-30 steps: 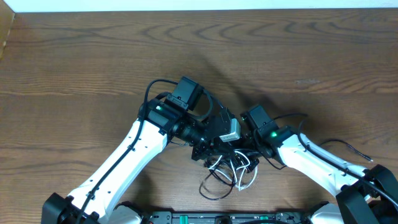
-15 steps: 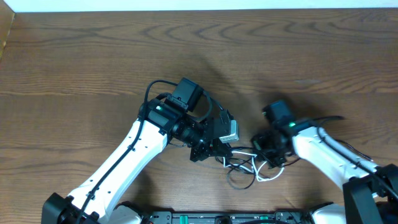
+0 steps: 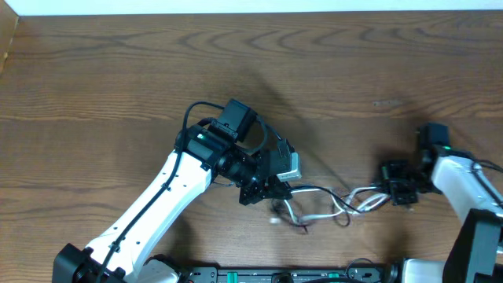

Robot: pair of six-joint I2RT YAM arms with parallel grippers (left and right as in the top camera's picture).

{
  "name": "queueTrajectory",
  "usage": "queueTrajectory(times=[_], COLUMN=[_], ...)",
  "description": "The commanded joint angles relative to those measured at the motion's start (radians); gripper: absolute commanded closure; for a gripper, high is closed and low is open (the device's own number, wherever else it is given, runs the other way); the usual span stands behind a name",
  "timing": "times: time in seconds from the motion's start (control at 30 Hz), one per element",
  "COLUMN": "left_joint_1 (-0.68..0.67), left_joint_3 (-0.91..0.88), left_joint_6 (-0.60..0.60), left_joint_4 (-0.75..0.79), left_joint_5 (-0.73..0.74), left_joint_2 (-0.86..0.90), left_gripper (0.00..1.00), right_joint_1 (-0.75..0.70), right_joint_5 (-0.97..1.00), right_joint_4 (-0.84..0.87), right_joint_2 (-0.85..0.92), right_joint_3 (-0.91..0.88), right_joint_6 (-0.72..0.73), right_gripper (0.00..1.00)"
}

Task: Untangle cables
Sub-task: 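Pull the grasped black cable rightward with the right gripper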

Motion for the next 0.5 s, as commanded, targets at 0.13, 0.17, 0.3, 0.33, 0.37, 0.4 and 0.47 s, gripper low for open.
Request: queueTrajectory(times=[0.13, 0.17, 0.3, 0.33, 0.37, 0.4, 0.47], left_joint_1=[-0.002, -0.002, -0.002, -0.002, -0.002, -0.002, -0.002], left_joint_3=[-0.002, -0.002, -0.002, -0.002, -0.002, -0.002, -0.002], left_joint_6=[0.009, 0.009, 0.006, -0.006, -0.014, -0.026, -0.047], left_joint_4=[-0.006, -0.006, -0.006, -0.006, -0.005, -0.005, -0.005], left_joint_5=[0.009, 0.009, 0.010, 0.010, 0.010, 0.010, 0.010], left_joint_2=[0.006, 0.006, 0.006, 0.006, 0.006, 0.006, 0.006], left_gripper=[0.92, 0.92, 0.93, 0.93, 0.92, 0.93, 0.93], right_joint_1=[-0.134, -0.137, -0.137, -0.137, -0.137, -0.137, -0.137], right_joint_5=[0.186, 0.197, 0.204, 0.214, 0.222, 0.236, 0.253], right_joint_4=[-0.027, -0.027, -0.022, -0.018, -0.013, -0.002, 0.021], right_joint_2=[-0.006, -0.006, -0.006, -0.006, -0.006, -0.006, -0.006], right_joint_3=[-0.008, -0.008, -0.008, -0.008, -0.007, -0.008, -0.007], right_joint_6=[-0.045, -0.045, -0.045, -0.046, -0.049, -0.063, -0.114], right_gripper=[0.99, 0.99, 0.99, 0.99, 0.99, 0.99, 0.99])
